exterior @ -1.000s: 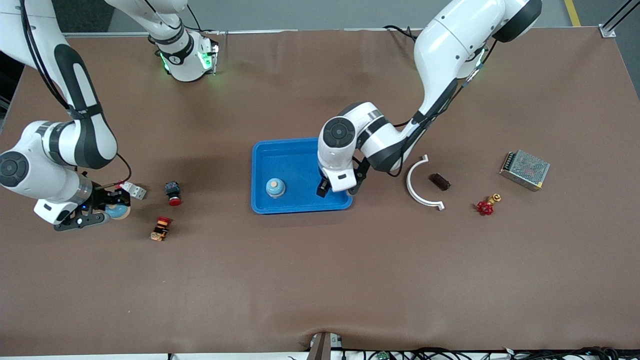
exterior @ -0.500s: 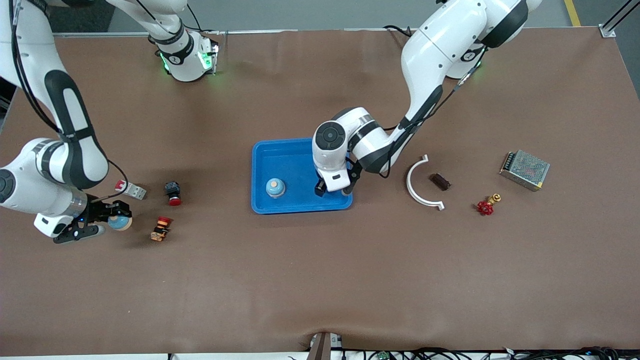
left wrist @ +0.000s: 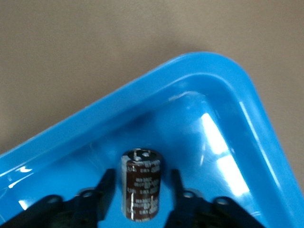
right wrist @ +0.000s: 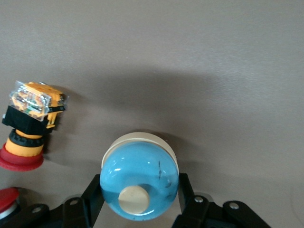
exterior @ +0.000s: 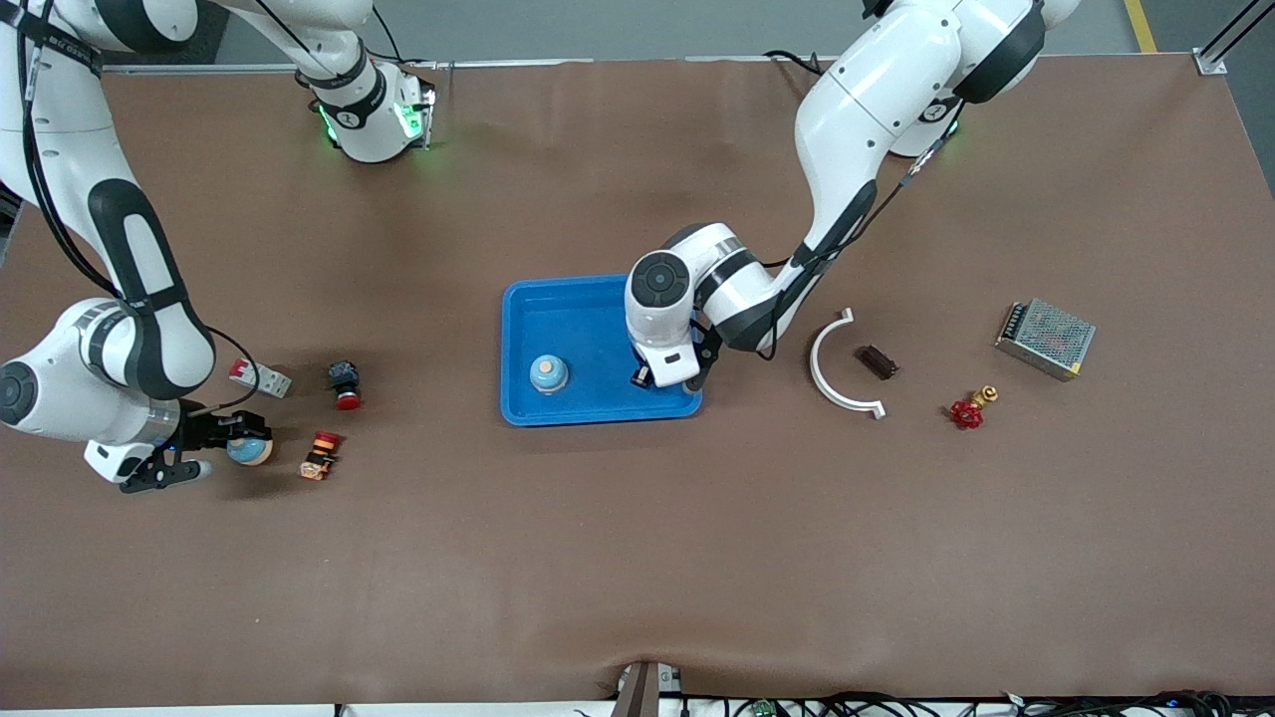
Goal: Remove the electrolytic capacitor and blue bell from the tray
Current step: 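Release the left gripper's capacitor while the right gripper sets down the bell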
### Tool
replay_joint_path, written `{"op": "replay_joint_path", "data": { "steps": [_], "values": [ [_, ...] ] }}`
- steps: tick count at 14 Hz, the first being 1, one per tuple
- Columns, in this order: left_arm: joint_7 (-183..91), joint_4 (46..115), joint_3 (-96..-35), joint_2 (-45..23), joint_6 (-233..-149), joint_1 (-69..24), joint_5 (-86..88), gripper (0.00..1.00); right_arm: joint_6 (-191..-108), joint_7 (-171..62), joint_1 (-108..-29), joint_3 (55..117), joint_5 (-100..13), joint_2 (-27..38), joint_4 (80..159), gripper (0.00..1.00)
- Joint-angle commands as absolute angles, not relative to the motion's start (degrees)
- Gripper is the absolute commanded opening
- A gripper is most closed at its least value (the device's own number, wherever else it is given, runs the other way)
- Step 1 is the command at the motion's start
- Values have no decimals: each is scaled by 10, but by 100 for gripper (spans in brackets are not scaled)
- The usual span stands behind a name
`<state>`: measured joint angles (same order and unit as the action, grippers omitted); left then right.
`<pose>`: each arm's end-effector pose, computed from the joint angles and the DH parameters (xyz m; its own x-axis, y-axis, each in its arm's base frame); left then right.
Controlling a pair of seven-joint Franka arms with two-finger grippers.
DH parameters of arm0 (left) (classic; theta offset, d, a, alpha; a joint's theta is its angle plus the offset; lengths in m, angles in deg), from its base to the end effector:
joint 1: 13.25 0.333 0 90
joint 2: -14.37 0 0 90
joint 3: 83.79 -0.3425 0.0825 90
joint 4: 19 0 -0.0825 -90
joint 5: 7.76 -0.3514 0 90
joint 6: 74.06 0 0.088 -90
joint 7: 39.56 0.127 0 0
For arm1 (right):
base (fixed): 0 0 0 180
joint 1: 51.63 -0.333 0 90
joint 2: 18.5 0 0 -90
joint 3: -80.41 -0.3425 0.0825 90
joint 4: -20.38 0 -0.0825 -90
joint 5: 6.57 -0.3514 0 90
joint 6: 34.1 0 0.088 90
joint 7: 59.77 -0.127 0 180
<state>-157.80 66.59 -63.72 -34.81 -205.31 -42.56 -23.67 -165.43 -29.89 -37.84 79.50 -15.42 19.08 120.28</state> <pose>0.5014 -0.4982 0.1983 0.4261 0.9033 -0.0493 0.9035 -0.4277 -0.0267 0.6316 -0.1396 0.2156 0.9814 0.1875 -0.0417 0.1791 -0.9716 -0.1549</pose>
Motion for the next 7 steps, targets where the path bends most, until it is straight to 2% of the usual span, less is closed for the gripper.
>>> {"op": "replay_joint_path", "data": {
  "steps": [1,4,7],
  "values": [
    [-1588,660,-641,-334,-2043,-430,-248,0,-1649,-287,-375,791,-169,196,1190,0],
    [-1581,660,-640,-292,-1990,-420,-249,0,-1653,-285,-374,792,-167,198,1189,0],
    [-1527,666,-638,-241,-1899,-393,-248,0,-1675,-281,-377,792,-160,205,1186,0]
  ]
}}
